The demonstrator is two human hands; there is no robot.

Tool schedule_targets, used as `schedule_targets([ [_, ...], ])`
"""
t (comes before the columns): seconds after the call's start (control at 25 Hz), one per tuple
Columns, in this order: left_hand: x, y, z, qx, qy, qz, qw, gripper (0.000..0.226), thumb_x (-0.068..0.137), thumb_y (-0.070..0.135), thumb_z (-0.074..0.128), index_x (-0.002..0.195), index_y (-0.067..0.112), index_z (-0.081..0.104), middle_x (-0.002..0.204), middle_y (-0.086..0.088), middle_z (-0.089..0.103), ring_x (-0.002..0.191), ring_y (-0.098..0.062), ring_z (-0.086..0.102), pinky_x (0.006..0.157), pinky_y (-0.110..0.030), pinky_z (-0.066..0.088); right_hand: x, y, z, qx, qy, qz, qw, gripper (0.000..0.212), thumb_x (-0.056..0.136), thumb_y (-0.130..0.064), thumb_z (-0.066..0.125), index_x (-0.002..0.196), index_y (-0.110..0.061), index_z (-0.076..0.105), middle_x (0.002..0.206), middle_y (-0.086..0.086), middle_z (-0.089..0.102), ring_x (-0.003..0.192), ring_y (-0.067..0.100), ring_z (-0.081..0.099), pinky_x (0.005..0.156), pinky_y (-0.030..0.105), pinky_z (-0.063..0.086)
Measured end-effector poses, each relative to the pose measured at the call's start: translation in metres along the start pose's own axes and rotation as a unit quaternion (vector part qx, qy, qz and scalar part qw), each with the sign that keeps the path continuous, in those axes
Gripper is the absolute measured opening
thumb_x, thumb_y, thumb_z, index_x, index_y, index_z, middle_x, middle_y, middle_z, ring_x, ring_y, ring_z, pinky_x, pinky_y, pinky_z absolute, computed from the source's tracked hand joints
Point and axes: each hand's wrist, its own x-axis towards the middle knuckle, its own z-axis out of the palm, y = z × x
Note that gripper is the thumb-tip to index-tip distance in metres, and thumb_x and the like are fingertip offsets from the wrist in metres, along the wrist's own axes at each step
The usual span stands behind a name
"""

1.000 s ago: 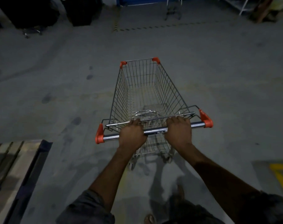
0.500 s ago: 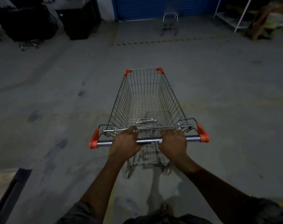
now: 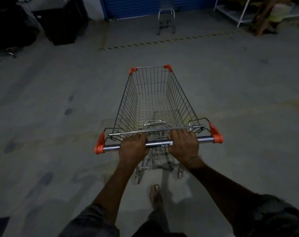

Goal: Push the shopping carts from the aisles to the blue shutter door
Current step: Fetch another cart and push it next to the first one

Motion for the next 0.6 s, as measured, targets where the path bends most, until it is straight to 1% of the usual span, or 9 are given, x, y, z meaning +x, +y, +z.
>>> schedule_targets([
  [0.08,0.042,-0.006,0.019,-0.002,0.014,0.012,1.0,0.018,0.068,0.035,0.067,0.08,0.022,0.062,0.07,0.001,0.062,0.06,-0.025,0.06,0.057,-0.033,0.043,0.031,0.018,0.026,-0.01,0.005,0.006,1.0,0.01,0.082,-0.02,0.062,0.075,-0.021,0.056,0.069,0.003,0.054,0.063,0.029,0.053,0.063,0.039,0.038],
  [0.16,0.085,-0.01,0.034,-0.001,0.01,0.015,1.0,0.017,0.068,0.036,0.066,0.079,0.023,0.063,0.07,0.001,0.062,0.06,-0.025,0.06,0.056,-0.032,0.043,0.06,0.035,0.051,-0.019,-0.013,0.013,1.0,0.008,0.075,-0.02,0.064,0.074,-0.02,0.057,0.068,0.003,0.056,0.064,0.029,0.055,0.063,0.038,0.038],
  [0.2,0.109,-0.012,0.04,-0.008,-0.002,0.014,1.0,0.019,0.066,0.037,0.069,0.079,0.023,0.064,0.07,0.001,0.063,0.059,-0.025,0.061,0.055,-0.031,0.043,0.078,0.044,0.061,-0.017,-0.04,0.022,0.999,0.008,0.07,-0.021,0.065,0.074,-0.021,0.058,0.068,0.003,0.058,0.064,0.029,0.057,0.063,0.038,0.039],
  [0.28,0.159,-0.014,0.045,-0.026,-0.045,0.008,0.999,0.026,0.063,0.04,0.076,0.079,0.023,0.065,0.069,0.001,0.066,0.058,-0.025,0.065,0.054,-0.029,0.045,0.115,0.061,0.079,-0.021,-0.1,0.037,0.994,0.017,0.059,-0.024,0.07,0.074,-0.021,0.062,0.067,0.002,0.063,0.064,0.029,0.062,0.064,0.035,0.043],
  [0.36,0.21,-0.018,0.051,-0.012,-0.094,0.007,0.995,0.032,0.073,0.05,0.072,0.085,0.021,0.067,0.072,-0.003,0.071,0.063,-0.027,0.07,0.056,-0.03,0.049,0.157,0.075,0.094,-0.036,-0.166,0.064,0.983,0.024,0.052,-0.026,0.076,0.072,-0.02,0.065,0.065,0.004,0.065,0.061,0.03,0.064,0.062,0.033,0.047],
  [0.4,0.236,-0.021,0.055,-0.015,-0.097,0.011,0.995,0.036,0.076,0.054,0.069,0.087,0.02,0.068,0.072,-0.004,0.072,0.065,-0.028,0.071,0.058,-0.031,0.05,0.177,0.083,0.102,-0.04,-0.199,0.076,0.976,0.025,0.052,-0.028,0.076,0.072,-0.02,0.065,0.066,0.004,0.066,0.063,0.03,0.064,0.064,0.034,0.047],
  [0.48,0.284,-0.027,0.068,-0.037,-0.095,0.03,0.994,0.042,0.074,0.057,0.062,0.09,0.019,0.069,0.073,-0.008,0.073,0.068,-0.033,0.072,0.061,-0.034,0.053,0.213,0.101,0.121,-0.047,-0.24,0.085,0.966,0.027,0.055,-0.033,0.072,0.077,-0.019,0.068,0.081,0.004,0.069,0.077,0.029,0.064,0.072,0.036,0.046],
  [0.56,0.327,-0.031,0.083,-0.05,-0.107,0.035,0.992,0.045,0.075,0.056,0.057,0.098,0.019,0.069,0.081,-0.01,0.075,0.079,-0.035,0.073,0.068,-0.036,0.054,0.246,0.122,0.143,-0.053,-0.263,0.077,0.96,0.033,0.058,-0.037,0.069,0.086,-0.02,0.075,0.107,0.002,0.07,0.095,0.026,0.062,0.081,0.039,0.046],
  [0.6,0.348,-0.032,0.091,-0.052,-0.109,0.033,0.992,0.045,0.077,0.056,0.058,0.103,0.02,0.068,0.086,-0.009,0.075,0.083,-0.034,0.073,0.071,-0.036,0.053,0.261,0.132,0.154,-0.05,-0.267,0.074,0.959,0.036,0.059,-0.038,0.069,0.089,-0.021,0.078,0.12,0.002,0.069,0.103,0.026,0.062,0.085,0.04,0.047],
])
